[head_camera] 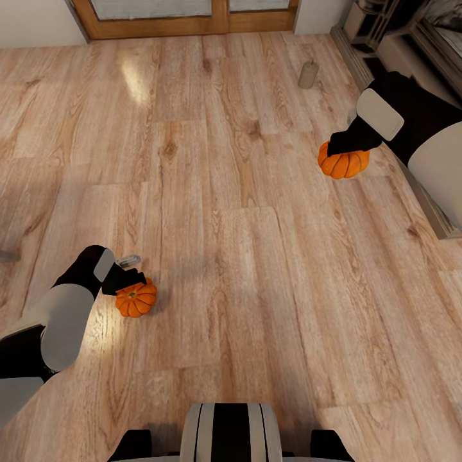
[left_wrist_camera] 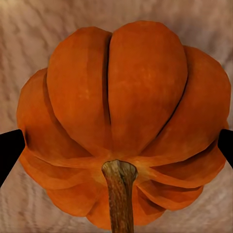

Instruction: Place each of the two pumpkins and all three candles from the living room inside a cabinet in the living room (use any cabinet), then make sure every cabinet is closed, and position the cauldron so it is next to a table in the living room.

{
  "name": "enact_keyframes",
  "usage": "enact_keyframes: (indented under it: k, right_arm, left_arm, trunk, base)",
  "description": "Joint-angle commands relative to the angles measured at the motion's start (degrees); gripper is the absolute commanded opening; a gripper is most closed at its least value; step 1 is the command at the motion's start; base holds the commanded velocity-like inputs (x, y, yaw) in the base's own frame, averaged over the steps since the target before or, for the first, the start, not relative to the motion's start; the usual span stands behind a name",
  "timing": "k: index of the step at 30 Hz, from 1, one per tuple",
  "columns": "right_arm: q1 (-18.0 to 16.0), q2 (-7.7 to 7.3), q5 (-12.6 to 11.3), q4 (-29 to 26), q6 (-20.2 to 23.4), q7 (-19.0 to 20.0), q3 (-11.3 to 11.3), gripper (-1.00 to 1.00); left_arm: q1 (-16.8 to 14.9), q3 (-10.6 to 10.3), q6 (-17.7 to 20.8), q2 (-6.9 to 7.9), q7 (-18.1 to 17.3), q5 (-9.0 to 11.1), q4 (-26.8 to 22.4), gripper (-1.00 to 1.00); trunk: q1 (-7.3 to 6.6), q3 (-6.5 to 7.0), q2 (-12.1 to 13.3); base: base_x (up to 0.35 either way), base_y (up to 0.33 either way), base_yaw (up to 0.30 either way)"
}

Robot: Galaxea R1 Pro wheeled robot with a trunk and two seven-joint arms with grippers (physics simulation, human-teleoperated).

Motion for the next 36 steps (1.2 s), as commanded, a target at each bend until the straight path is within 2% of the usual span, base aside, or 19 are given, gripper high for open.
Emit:
enact_keyframes:
  k: [1,10,13,17,19,25,26,29,30,31,36]
  right_arm:
    - [0.0,-0.12,-0.6,-0.1,0.1,-0.4,0.4,-1.00]
    - [0.0,0.02,-0.6,-0.1,0.1,-0.4,0.6,-1.00]
    - [0.0,0.03,-0.6,-0.1,0.1,-0.4,0.6,-1.00]
    - [0.0,0.03,-0.6,-0.2,0.0,-0.4,0.6,-1.00]
    - [0.0,0.03,-0.6,-0.1,0.0,-0.4,0.6,-1.00]
    - [0.0,0.31,-0.6,-0.1,0.0,-0.4,0.9,-1.00]
    - [0.0,0.72,-0.6,-0.1,0.0,-0.4,0.9,-1.00]
    - [0.0,1.23,-0.6,0.0,0.1,-0.5,0.9,-1.00]
    - [0.0,1.29,-0.6,0.0,0.0,-0.5,0.9,-1.00]
    - [0.0,1.30,-0.6,0.0,0.0,-0.5,0.9,-1.00]
    - [0.0,1.29,-0.6,0.1,0.0,-0.4,0.8,-1.00]
  left_arm:
    - [0.0,0.2,0.3,-0.02,0.5,-0.2,2.2,-1.00]
    - [0.0,0.2,0.1,-0.10,0.5,-0.1,2.3,-1.00]
    - [0.0,0.3,0.1,-0.11,0.5,0.5,2.3,-1.00]
    - [0.0,0.2,0.1,-0.03,0.6,3.2,2.0,-1.00]
    - [0.0,0.2,0.1,0.02,0.8,3.6,1.7,-1.00]
    - [-0.8,0.1,0.8,-0.54,1.1,3.7,-3.3,-1.00]
    - [-2.3,0.0,0.9,-0.48,1.1,3.6,-2.2,-1.00]
    - [-8.1,-0.1,1.0,0.67,1.3,3.5,6.4,-1.00]
    - [-11.0,-0.1,1.0,1.02,1.4,3.5,9.8,-1.00]
    - [-11.9,-0.1,1.0,1.09,1.4,3.5,10.7,-1.00]
    - [-20.5,0.0,1.0,1.36,2.6,3.6,19.5,-1.00]
  trunk:
    - [0.01,-0.04,0.0]
    - [0.01,-0.04,0.0]
    - [-0.07,0.62,0.0]
    - [-0.17,1.51,0.1]
    - [-0.23,1.95,0.1]
    - [-0.38,3.28,0.2]
    - [-0.41,3.50,0.2]
    - [-0.48,4.17,0.2]
    - [-0.51,4.39,0.3]
    - [-0.54,4.61,0.3]
    - [-0.66,5.72,0.3]
  base:
    - [0.000,0.000,0.000]
    - [0.000,0.000,0.000]
    - [0.000,0.000,0.000]
    - [0.000,0.000,0.000]
    - [0.000,0.000,0.000]
    - [0.000,0.000,0.000]
    - [0.000,0.000,0.000]
    - [0.000,0.000,0.000]
    - [0.000,0.000,0.000]
    - [0.000,0.000,0.000]
    - [0.000,0.000,0.000]
